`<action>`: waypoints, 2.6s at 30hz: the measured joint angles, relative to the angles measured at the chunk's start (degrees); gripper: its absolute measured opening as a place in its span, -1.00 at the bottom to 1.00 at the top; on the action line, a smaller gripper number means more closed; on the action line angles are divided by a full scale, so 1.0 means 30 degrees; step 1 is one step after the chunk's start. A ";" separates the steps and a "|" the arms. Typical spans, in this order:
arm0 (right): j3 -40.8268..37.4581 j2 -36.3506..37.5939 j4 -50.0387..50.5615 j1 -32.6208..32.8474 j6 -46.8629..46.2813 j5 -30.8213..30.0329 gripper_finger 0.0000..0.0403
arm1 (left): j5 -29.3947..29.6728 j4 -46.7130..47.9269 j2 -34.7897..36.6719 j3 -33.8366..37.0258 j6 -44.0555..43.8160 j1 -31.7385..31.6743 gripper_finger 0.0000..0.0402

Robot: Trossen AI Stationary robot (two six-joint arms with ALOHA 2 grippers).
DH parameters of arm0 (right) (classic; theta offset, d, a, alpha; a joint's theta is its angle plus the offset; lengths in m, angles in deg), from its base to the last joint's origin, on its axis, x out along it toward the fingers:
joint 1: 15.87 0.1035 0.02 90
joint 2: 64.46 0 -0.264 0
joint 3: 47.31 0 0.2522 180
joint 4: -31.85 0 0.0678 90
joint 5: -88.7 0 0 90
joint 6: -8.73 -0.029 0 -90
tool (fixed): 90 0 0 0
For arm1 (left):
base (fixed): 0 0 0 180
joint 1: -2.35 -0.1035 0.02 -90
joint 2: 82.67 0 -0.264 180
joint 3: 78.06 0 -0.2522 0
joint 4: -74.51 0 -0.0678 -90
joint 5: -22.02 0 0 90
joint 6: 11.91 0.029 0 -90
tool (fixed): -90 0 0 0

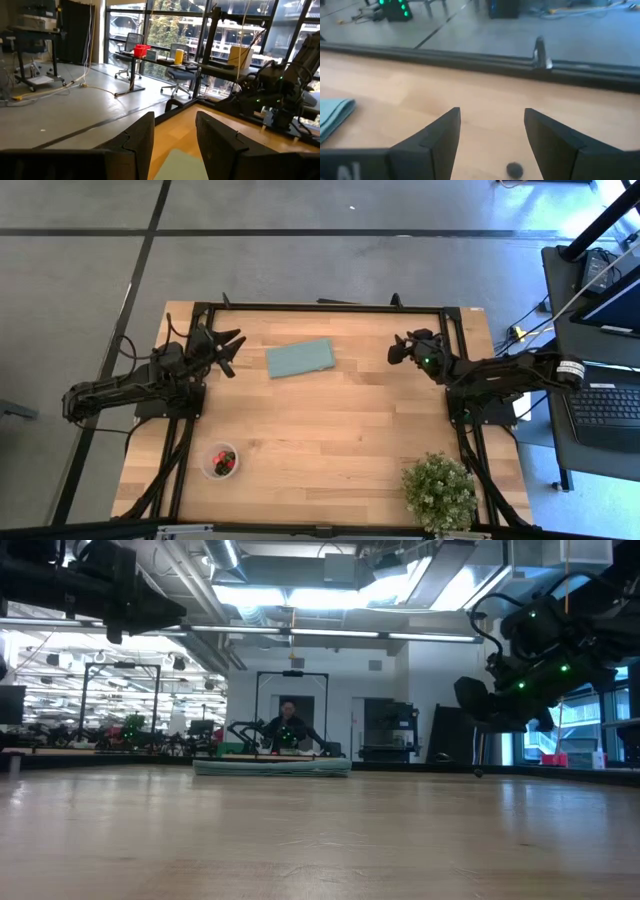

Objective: Pick and placing Produce into tupperware
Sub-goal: Put the blueberry into the transparent container

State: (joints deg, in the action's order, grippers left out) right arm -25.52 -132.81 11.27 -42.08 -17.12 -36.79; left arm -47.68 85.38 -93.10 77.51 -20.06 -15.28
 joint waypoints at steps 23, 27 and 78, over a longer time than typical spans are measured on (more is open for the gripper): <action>0.0007 -0.1724 -0.0934 -0.7059 0.3924 1.1040 -0.06 | 0.0015 -0.0007 0.0000 0.0000 0.0918 0.0000 -0.32; -0.0222 -0.1644 -0.1128 -0.7439 0.4711 1.2034 -0.13 | 0.0022 0.0167 0.0000 0.0000 0.0911 0.0000 -0.32; -0.2208 -0.1651 -0.0244 -0.6936 0.2201 1.0953 0.54 | 0.0058 0.1260 -0.0007 0.0000 0.0907 0.0002 -0.32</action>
State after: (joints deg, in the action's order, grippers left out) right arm -32.14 -137.76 10.54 -62.89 -10.51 -3.93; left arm -47.51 89.16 -93.12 77.51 -17.34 -15.27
